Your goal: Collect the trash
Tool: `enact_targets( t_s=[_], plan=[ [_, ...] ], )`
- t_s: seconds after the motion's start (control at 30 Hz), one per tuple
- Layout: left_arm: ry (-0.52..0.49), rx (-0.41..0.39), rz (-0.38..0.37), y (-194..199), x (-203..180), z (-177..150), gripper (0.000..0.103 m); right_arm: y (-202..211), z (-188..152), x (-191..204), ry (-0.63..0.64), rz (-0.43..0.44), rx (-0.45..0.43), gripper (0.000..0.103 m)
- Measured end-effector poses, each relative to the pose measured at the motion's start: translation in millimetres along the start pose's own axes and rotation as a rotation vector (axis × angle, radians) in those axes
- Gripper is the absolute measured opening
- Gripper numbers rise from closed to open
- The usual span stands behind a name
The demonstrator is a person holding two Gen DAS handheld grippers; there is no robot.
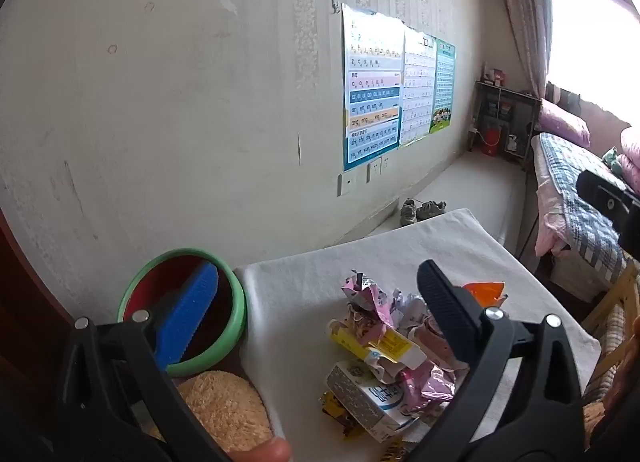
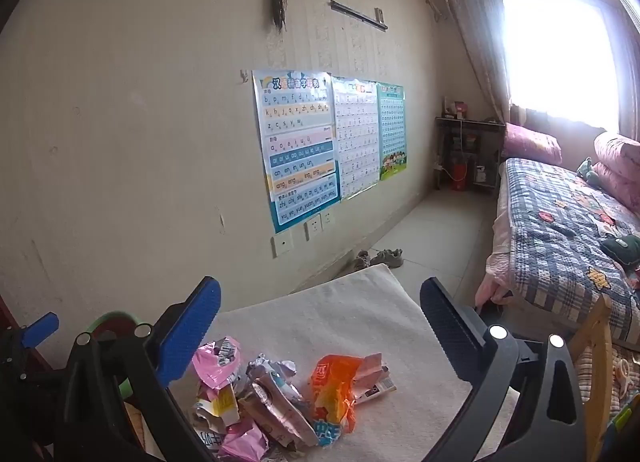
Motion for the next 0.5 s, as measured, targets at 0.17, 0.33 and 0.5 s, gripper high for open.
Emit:
enact_targets(
  t_s=[0.17,0.33,0.5],
  plan=[
    [-0.024,0.013,0.016,0.7,-2.5,-1.9,0.098,-1.1,-0.7,1.0,-0.004,-0.001,-0.001,0.096],
    [-0.056,0.001,0.049,-1.0,-3.9,1.9,0.098,0.1,0.8,-0.3,-0.014,-0.002,-0.008,0.096],
    [-0.040,0.010,0.058,-3.0,1.7,-3.3,0.098,0.6,1.7,0.3,-0.006,-0.005,-0.011,0.096]
  ],
)
Point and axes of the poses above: each gripper's, at about its wrist camera, not at the fingertips, and y roughly against the way its jaws point, x to its left, z to its top, the point moved 5 cm from there along -y, roughly the way its jaws point, and after that the axes turned 11 degrees about x, right-handed, at the moved point
